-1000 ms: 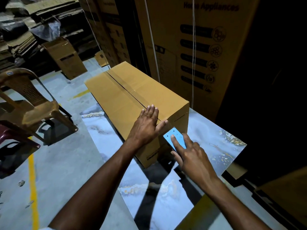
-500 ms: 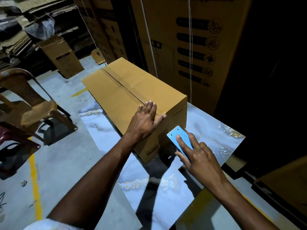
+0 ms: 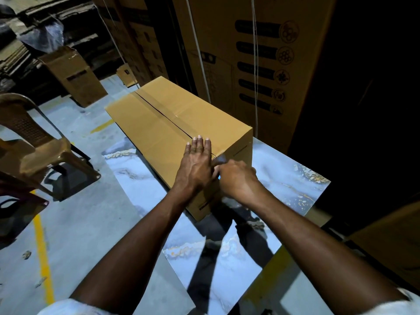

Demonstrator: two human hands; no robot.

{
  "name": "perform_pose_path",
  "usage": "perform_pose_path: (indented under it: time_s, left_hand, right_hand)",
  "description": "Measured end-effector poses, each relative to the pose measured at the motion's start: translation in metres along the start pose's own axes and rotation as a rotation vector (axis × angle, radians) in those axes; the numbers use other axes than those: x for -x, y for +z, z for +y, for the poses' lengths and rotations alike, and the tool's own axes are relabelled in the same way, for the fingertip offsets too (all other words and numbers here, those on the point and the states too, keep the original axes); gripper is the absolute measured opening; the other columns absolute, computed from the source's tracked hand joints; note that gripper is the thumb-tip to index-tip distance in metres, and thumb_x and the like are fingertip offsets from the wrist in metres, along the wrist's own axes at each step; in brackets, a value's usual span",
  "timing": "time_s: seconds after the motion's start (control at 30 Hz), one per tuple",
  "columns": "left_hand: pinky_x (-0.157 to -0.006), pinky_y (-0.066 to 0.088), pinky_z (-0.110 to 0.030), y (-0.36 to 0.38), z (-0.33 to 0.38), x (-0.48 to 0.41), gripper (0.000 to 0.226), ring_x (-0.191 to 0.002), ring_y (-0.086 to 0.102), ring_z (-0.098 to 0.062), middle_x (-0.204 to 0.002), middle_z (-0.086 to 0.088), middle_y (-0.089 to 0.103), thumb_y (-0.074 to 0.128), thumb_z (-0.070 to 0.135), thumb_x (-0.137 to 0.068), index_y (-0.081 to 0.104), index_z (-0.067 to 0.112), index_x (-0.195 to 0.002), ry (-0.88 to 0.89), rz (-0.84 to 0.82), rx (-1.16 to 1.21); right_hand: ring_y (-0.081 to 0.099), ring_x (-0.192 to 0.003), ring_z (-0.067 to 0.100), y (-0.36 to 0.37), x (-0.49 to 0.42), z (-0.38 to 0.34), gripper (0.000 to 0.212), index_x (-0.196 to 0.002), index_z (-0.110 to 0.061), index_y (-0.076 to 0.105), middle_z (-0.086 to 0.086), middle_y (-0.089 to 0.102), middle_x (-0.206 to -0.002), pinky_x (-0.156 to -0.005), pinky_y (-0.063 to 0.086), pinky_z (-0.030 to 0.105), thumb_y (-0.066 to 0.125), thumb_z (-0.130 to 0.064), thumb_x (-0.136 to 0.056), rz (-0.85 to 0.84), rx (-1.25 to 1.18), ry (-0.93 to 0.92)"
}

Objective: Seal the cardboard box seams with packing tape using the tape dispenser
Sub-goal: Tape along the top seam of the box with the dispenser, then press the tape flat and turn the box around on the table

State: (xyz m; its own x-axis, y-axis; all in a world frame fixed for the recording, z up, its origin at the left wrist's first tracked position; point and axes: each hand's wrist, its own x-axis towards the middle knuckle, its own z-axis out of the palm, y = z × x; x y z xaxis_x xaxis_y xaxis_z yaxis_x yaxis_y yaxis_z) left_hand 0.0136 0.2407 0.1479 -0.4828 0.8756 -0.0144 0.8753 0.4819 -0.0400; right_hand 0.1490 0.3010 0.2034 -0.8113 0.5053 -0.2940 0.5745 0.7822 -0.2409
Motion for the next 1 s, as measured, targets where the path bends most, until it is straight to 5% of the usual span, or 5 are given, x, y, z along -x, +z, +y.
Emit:
perform_pose_path:
  time_s: [0.33, 0.5, 0.73, 1.0]
  left_hand:
    - [-0.129, 0.008, -0.044, -0.004, 0.001, -0.001, 0.089, -0.157, 0.010, -0.036, -0.168, -0.026, 0.010, 0.046, 0.057, -0.100, 0.009, 0.005, -0.162, 0.013, 0.001, 0.008]
    - [-0.128, 0.013, -0.045, -0.001, 0.000, -0.001, 0.094, -0.157, 0.013, -0.035, -0.168, -0.023, 0.015, 0.047, 0.065, -0.097, 0.013, 0.007, -0.163, -0.009, 0.038, -0.006]
    - [-0.129, 0.014, -0.044, -0.005, 0.003, 0.002, 0.100, -0.157, 0.010, -0.035, -0.169, -0.023, 0.011, 0.057, 0.062, -0.094, 0.009, 0.008, -0.163, -0.010, 0.020, -0.022]
    - [-0.126, 0.017, -0.041, -0.011, -0.007, 0.012, 0.100, -0.156, 0.014, -0.037, -0.168, -0.023, 0.013, 0.069, 0.051, -0.091, 0.012, 0.008, -0.162, 0.068, 0.012, -0.020]
  right_hand:
    - [0.060, -0.112, 0.030, -0.004, -0.030, 0.012, 0.042, -0.133, -0.026, 0.058, 0.009, 0.061, -0.126, -0.092, 0.053, 0.042, 0.065, -0.028, -0.092, -0.042, 0.031, 0.025]
    - [0.066, -0.105, 0.029, 0.099, -0.028, 0.039, 0.025, -0.111, -0.018, 0.069, 0.007, 0.068, -0.116, -0.081, 0.052, 0.036, 0.068, -0.020, -0.086, -0.106, 0.021, 0.186]
    - [0.060, -0.094, 0.030, 0.199, -0.014, 0.053, 0.036, -0.128, -0.019, 0.057, 0.015, 0.056, -0.118, -0.073, 0.043, 0.035, 0.056, -0.032, -0.095, 0.129, 0.190, 0.196]
    - [0.039, -0.133, 0.043, 0.233, 0.015, 0.024, 0.061, -0.156, -0.006, 0.021, 0.032, 0.013, -0.160, -0.110, 0.036, 0.046, 0.042, -0.012, -0.099, 0.158, 0.192, 0.158]
